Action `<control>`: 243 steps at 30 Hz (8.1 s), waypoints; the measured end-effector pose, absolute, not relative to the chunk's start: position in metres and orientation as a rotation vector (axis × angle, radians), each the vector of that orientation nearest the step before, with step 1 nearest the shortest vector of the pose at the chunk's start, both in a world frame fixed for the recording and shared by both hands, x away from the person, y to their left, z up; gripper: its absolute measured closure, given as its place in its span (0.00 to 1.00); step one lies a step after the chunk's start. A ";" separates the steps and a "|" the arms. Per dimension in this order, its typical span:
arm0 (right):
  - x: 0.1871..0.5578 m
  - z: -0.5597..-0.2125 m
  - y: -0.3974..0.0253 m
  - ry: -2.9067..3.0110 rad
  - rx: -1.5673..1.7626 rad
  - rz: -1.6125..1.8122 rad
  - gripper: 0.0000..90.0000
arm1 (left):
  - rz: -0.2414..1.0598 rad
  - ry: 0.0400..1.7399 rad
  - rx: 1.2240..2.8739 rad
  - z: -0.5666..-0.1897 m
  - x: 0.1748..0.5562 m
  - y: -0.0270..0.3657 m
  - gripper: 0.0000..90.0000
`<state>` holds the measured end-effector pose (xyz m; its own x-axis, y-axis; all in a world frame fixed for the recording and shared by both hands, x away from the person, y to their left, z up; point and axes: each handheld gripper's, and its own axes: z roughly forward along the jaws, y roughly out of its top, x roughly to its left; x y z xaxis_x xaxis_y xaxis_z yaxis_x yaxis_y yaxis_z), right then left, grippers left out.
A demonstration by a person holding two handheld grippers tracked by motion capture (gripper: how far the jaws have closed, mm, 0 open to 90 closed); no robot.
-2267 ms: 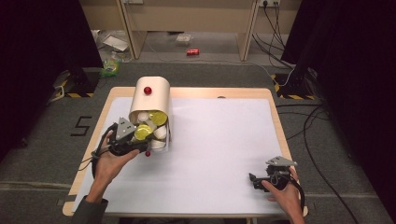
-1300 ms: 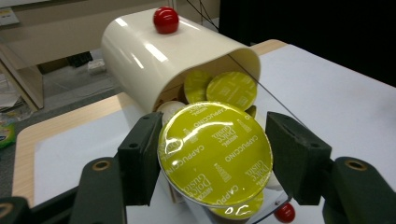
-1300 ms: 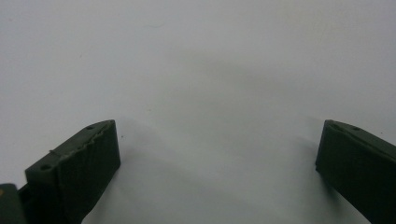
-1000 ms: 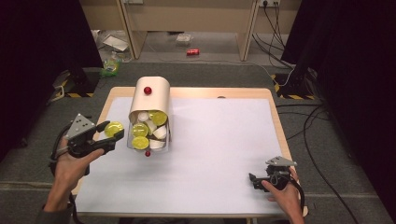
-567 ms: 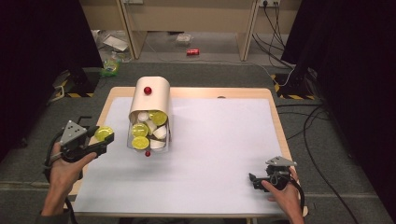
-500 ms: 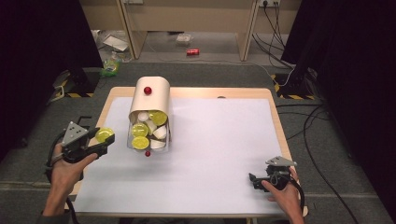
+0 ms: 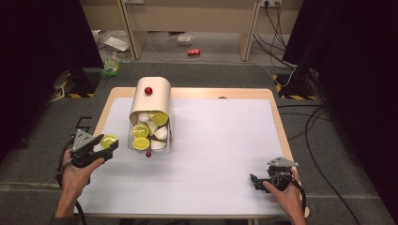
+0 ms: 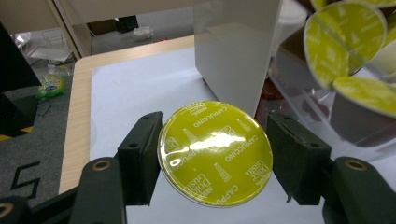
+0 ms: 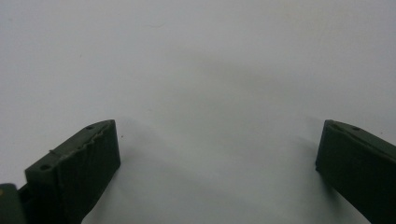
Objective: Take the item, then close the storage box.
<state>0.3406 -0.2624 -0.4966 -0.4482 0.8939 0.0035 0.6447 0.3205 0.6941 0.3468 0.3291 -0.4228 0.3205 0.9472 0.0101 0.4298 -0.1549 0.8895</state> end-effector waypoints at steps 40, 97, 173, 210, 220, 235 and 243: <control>0.341 -0.497 -0.263 2.210 1.371 0.899 0.00 | 0.740 1.306 1.802 -0.485 0.354 0.333 0.42; 0.341 -0.497 -0.263 2.210 1.370 0.900 0.00 | 0.732 1.274 1.743 -0.470 0.337 0.332 0.19; 0.341 -0.497 -0.263 2.210 1.371 0.899 0.00 | 0.722 1.177 1.737 -0.430 0.311 0.298 0.19; 0.341 -0.497 -0.263 2.211 1.371 0.900 0.00 | 0.762 1.202 1.708 -0.424 0.321 0.288 0.13; 0.341 -0.497 -0.263 2.209 1.371 0.903 0.00 | 0.791 1.200 1.674 -0.415 0.325 0.284 0.16; 0.341 -0.497 -0.263 2.211 1.371 0.901 0.00 | 0.758 1.214 1.664 -0.415 0.335 0.285 0.16; 0.341 -0.497 -0.263 2.210 1.371 0.900 0.00 | 0.745 1.229 1.655 -0.415 0.345 0.285 0.16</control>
<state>0.3408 -0.2626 -0.4965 -0.4474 0.8943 0.0087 0.6460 0.3165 0.6946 0.3450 0.2850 -0.4152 0.3201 0.9461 -0.0497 0.3932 -0.0849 0.9155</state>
